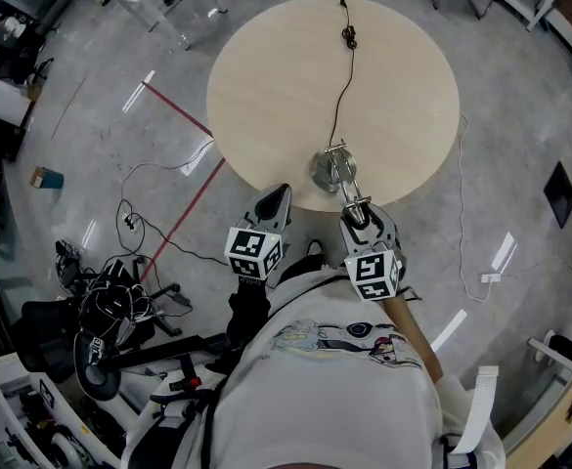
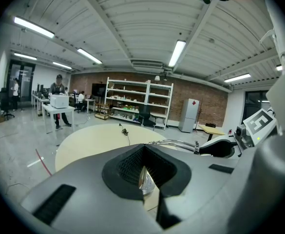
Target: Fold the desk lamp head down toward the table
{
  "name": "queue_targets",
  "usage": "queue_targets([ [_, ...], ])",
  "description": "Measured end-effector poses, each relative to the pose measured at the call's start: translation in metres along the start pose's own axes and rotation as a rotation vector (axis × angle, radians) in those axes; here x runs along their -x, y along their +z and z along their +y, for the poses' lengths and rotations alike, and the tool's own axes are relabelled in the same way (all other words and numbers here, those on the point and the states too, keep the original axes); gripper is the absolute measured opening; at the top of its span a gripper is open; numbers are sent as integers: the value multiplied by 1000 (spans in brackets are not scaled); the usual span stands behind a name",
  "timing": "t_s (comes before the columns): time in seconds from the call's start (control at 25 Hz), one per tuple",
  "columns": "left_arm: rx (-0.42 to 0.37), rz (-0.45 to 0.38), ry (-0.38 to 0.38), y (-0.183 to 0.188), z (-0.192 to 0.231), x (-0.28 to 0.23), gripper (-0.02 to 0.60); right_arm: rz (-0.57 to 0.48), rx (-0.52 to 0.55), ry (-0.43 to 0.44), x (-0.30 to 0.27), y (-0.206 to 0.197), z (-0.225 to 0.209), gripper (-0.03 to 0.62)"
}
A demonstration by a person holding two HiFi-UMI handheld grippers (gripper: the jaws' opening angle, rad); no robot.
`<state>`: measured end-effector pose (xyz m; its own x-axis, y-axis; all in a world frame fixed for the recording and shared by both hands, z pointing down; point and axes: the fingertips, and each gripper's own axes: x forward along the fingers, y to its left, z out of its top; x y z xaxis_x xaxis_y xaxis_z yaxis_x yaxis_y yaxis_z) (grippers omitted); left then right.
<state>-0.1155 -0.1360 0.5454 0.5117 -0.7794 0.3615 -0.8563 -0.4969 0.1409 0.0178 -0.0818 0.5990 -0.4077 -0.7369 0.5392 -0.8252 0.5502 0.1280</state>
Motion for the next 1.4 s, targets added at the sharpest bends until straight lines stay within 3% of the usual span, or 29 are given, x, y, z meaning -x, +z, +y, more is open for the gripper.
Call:
queue_targets([
  [1.4, 2, 8, 20, -1, 9, -2, 2, 143, -44, 68, -27, -55, 10, 214],
])
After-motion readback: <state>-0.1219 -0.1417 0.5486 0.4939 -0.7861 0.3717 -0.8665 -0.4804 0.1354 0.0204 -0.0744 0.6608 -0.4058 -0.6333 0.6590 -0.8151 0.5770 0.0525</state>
